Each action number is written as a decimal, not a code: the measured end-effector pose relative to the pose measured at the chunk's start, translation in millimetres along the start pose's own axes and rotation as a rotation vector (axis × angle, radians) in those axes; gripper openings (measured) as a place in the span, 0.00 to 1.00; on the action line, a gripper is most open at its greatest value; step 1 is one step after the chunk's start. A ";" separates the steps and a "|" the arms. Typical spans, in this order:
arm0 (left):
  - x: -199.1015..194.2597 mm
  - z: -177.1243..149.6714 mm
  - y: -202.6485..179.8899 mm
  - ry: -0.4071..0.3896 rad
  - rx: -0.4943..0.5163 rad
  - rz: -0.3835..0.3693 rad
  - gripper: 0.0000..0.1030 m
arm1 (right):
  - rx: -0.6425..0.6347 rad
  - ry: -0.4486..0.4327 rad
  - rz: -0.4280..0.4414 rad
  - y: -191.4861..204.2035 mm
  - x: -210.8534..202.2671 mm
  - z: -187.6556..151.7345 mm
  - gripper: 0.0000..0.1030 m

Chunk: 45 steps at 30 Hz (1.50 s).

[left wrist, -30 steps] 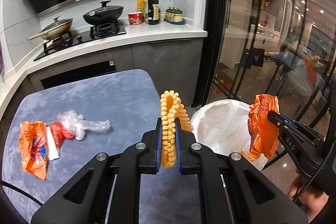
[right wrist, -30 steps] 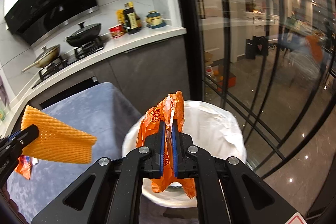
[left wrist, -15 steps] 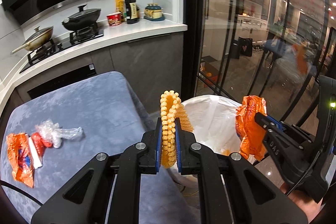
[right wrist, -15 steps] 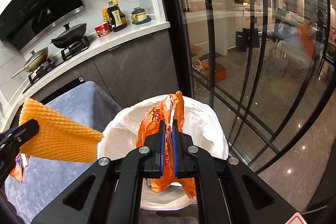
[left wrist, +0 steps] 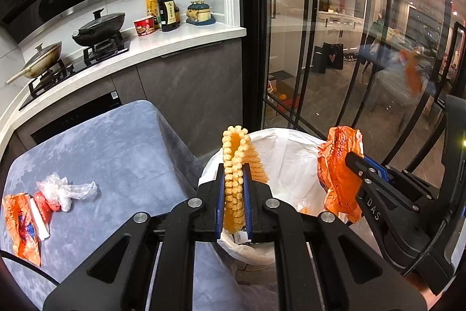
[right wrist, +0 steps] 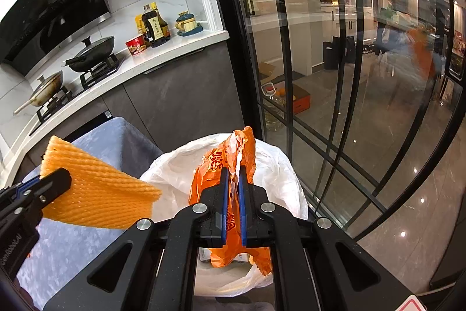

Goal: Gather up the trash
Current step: 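Open both tools to drop the foam net and orange bag into the bin, then move both open tools back over the remaining items on the table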

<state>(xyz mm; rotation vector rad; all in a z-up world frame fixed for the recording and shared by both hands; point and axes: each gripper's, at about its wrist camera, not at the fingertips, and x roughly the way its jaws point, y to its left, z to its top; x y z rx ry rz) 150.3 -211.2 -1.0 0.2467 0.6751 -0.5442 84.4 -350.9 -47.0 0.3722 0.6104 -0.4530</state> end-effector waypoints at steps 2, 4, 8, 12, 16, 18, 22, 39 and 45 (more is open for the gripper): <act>0.9 0.9 -1.0 0.000 -0.002 -0.003 0.11 | 0.002 -0.003 -0.005 -1.3 0.2 0.6 0.11; 3.4 2.2 -1.6 0.002 -0.002 -0.004 0.13 | 0.013 -0.007 -0.006 -4.3 -0.2 0.9 0.21; 6.3 2.9 -0.9 0.005 -0.008 0.000 0.25 | 0.023 -0.031 -0.019 -6.0 -4.2 0.5 0.38; 6.5 2.4 -0.4 0.007 -0.014 0.004 0.32 | 0.027 -0.038 -0.021 -7.4 -7.1 0.5 0.42; 5.3 2.9 1.0 0.006 -0.020 0.007 0.33 | 0.028 -0.046 -0.022 -5.5 -9.4 1.3 0.46; 4.4 3.2 2.5 0.006 -0.025 0.007 0.34 | 0.027 -0.049 -0.020 -4.2 -11.2 1.3 0.46; 1.9 3.1 6.7 0.004 -0.036 0.011 0.34 | 0.021 -0.055 -0.016 0.9 -14.3 1.1 0.47; -22.6 -2.8 47.7 -0.024 -0.101 0.051 0.34 | -0.042 -0.078 0.036 38.4 -31.7 1.2 0.52; -35.3 -10.3 76.6 -0.031 -0.140 0.090 0.34 | -0.083 -0.076 0.073 67.1 -37.5 -2.2 0.52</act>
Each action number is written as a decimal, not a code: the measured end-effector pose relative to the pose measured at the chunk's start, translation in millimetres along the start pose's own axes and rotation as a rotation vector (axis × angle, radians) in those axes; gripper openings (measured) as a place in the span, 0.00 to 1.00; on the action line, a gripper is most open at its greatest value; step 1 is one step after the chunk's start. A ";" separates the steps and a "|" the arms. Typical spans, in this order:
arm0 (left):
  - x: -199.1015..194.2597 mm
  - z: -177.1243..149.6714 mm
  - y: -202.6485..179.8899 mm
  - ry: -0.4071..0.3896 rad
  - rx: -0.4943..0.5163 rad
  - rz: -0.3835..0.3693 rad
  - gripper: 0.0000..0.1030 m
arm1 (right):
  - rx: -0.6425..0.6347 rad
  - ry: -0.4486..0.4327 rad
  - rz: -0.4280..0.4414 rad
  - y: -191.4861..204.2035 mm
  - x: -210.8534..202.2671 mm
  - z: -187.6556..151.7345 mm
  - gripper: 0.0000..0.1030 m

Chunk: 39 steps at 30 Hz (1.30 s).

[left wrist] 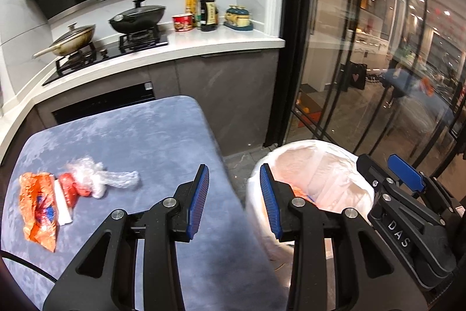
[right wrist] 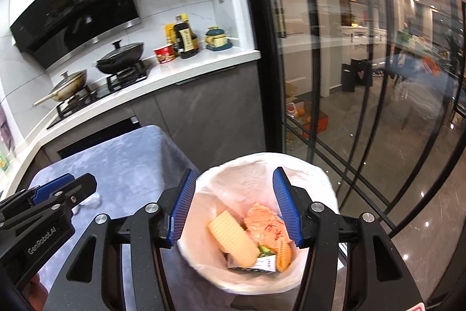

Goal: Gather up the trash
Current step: 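Move both open tools back over the remaining items on the table, then grasp the orange printed bag with the left tool while the right tool grasps the clear plastic bag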

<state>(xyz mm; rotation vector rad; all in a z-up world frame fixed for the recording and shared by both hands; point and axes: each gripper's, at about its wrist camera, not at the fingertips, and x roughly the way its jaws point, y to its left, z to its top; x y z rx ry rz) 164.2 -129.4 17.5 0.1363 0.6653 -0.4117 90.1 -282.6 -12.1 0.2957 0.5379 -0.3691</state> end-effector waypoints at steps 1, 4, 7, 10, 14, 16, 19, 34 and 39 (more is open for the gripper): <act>-1.2 -0.5 5.0 0.000 -0.007 0.007 0.34 | -0.007 0.000 0.007 5.5 -0.5 0.4 0.52; -8.1 -2.3 26.8 -0.004 -0.038 0.032 0.34 | -0.035 0.001 0.032 25.3 -2.9 -0.2 0.52; -14.4 -4.6 47.5 -0.009 -0.063 0.061 0.34 | -0.061 0.003 0.062 47.0 -5.0 -0.9 0.52; -21.8 -7.5 74.4 -0.014 -0.096 0.101 0.34 | -0.084 0.009 0.091 67.3 -5.3 -2.5 0.52; -30.0 -12.8 111.1 -0.013 -0.146 0.150 0.34 | -0.119 0.022 0.133 99.1 -4.6 -7.6 0.52; -34.7 -16.1 132.0 -0.011 -0.175 0.178 0.35 | -0.135 0.028 0.153 114.3 -4.6 -10.7 0.52; -42.8 -22.4 162.6 -0.014 -0.214 0.225 0.43 | -0.162 0.037 0.183 138.9 -4.1 -14.0 0.52; -60.5 -60.4 291.1 0.026 -0.377 0.388 0.56 | -0.270 0.118 0.304 251.8 22.3 -39.2 0.61; -55.3 -72.7 317.5 0.047 -0.407 0.404 0.64 | -0.297 0.157 0.324 285.2 42.6 -49.6 0.67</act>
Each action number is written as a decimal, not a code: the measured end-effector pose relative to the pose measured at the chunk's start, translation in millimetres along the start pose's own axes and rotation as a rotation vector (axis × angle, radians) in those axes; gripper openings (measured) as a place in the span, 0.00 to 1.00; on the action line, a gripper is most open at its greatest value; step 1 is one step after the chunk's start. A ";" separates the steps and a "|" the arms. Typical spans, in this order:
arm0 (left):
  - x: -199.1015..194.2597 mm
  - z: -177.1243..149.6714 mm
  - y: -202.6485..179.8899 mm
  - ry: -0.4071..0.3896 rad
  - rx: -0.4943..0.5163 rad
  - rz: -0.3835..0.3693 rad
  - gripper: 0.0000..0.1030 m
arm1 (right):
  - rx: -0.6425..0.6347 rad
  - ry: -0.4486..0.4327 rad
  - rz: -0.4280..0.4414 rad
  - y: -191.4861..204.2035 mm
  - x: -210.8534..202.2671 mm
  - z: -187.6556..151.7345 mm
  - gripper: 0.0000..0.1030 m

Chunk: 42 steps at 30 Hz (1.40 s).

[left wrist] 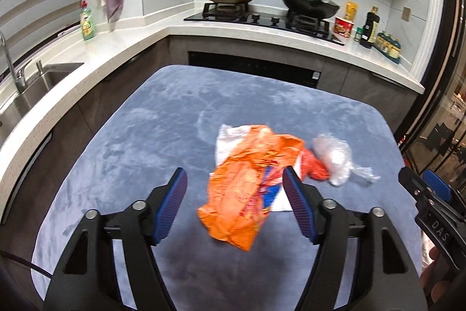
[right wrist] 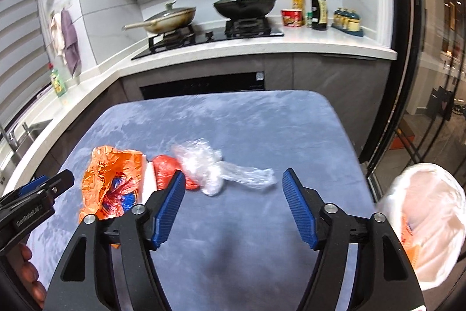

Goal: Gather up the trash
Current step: 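Grasp the orange printed bag with the left tool while the right tool grasps the clear plastic bag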

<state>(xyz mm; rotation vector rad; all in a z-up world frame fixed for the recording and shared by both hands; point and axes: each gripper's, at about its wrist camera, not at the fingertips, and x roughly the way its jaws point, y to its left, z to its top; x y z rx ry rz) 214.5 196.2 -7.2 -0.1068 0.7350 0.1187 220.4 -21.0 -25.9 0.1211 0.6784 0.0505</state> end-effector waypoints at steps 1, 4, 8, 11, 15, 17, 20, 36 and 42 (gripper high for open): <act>3.0 -0.7 3.0 0.004 0.000 0.002 0.65 | -0.009 0.007 0.004 6.2 7.3 0.9 0.69; 14.4 -3.5 11.7 0.023 -0.006 0.001 0.68 | -0.029 0.019 0.007 19.3 24.0 3.6 0.72; 28.3 -7.9 16.9 0.053 -0.011 -0.015 0.71 | -0.050 0.037 0.000 32.7 49.1 9.1 0.72; 35.7 -12.0 17.8 0.063 -0.012 -0.033 0.76 | -0.048 0.053 -0.001 37.9 65.0 11.6 0.72; 46.8 -16.9 13.9 0.084 0.001 -0.042 0.77 | -0.060 0.082 -0.010 43.8 87.5 11.1 0.72; 52.7 -18.9 14.9 0.095 -0.006 -0.043 0.77 | -0.063 0.089 -0.014 44.7 94.7 10.0 0.72; 60.7 -21.6 16.7 0.112 -0.016 -0.052 0.76 | -0.054 0.105 -0.024 41.3 104.8 7.5 0.72; 53.3 -26.7 1.0 0.108 0.015 -0.079 0.22 | -0.054 0.102 -0.002 21.6 87.5 4.3 0.17; 25.2 -17.4 -13.2 0.048 0.037 -0.092 0.19 | -0.022 0.046 -0.005 1.5 55.5 12.8 0.17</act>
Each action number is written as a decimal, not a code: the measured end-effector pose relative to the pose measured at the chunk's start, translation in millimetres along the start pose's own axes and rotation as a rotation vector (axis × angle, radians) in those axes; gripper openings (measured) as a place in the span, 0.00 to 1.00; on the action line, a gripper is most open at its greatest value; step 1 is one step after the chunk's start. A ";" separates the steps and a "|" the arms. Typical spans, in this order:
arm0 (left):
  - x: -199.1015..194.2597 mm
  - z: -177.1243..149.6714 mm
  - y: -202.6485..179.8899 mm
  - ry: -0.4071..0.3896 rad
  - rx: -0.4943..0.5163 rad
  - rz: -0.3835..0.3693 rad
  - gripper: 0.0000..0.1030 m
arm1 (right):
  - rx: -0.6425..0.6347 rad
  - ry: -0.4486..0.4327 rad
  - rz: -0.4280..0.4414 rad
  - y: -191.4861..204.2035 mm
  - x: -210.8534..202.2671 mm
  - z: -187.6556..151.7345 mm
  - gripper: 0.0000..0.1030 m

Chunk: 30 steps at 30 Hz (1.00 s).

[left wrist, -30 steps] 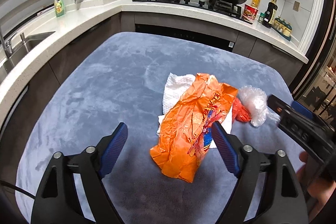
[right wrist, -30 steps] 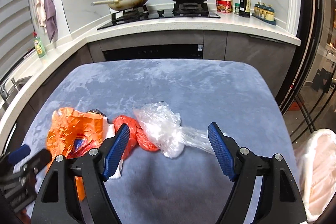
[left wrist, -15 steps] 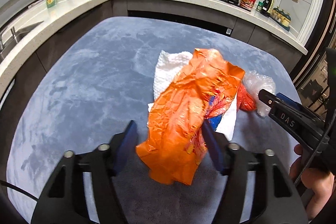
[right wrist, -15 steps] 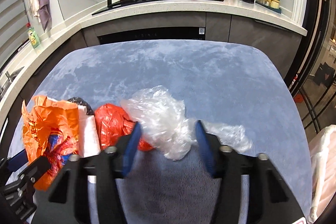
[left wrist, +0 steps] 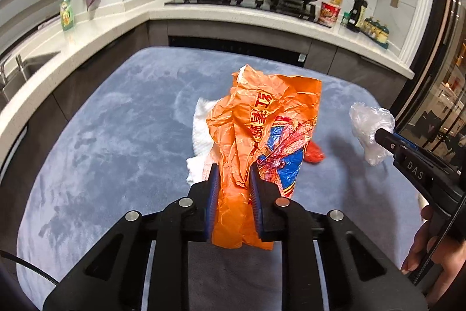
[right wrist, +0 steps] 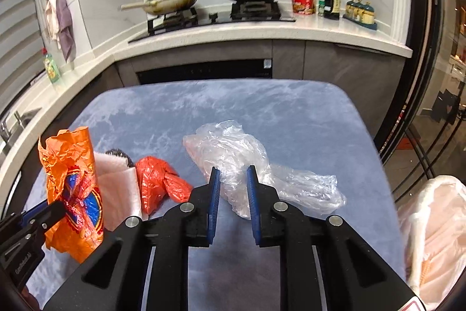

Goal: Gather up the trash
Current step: 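Grasp the orange printed bag with the left tool while the right tool grasps the clear plastic bag, then carry the orange printed bag and clear plastic bag over the trash bin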

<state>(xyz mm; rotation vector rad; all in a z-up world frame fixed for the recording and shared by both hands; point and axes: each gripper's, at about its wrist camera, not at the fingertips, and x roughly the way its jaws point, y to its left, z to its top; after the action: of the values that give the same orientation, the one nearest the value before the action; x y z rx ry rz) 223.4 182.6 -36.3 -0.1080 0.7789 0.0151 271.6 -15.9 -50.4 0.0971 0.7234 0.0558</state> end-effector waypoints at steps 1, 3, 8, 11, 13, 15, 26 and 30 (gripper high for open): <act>-6.7 1.9 -5.4 -0.014 0.010 -0.004 0.19 | 0.007 -0.010 0.000 -3.9 -5.6 1.2 0.17; -15.6 4.9 -15.0 -0.033 0.022 -0.013 0.19 | 0.019 -0.029 -0.002 -12.4 -16.7 3.4 0.17; -32.7 9.8 -43.9 -0.066 0.060 -0.045 0.19 | 0.043 -0.077 -0.018 -36.1 -46.3 7.2 0.17; -42.0 11.5 -65.5 -0.082 0.089 -0.071 0.19 | 0.064 -0.110 -0.036 -56.1 -67.4 8.9 0.17; -47.5 11.7 -82.0 -0.092 0.113 -0.090 0.19 | 0.079 -0.127 -0.050 -69.3 -79.5 8.6 0.17; -51.9 11.4 -96.8 -0.100 0.134 -0.106 0.19 | 0.094 -0.145 -0.066 -84.2 -92.0 7.7 0.17; -71.2 -1.1 -187.9 -0.119 0.246 -0.210 0.19 | 0.188 -0.190 -0.182 -166.4 -144.3 -12.3 0.17; -73.2 -8.9 -216.1 -0.113 0.288 -0.243 0.19 | 0.229 -0.194 -0.222 -197.0 -158.1 -25.6 0.17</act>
<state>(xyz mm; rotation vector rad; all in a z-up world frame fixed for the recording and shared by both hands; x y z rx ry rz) 176.6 -31.3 28.6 0.0716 0.6438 -0.3181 139.8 -223.3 13.3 0.2376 0.5405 -0.2466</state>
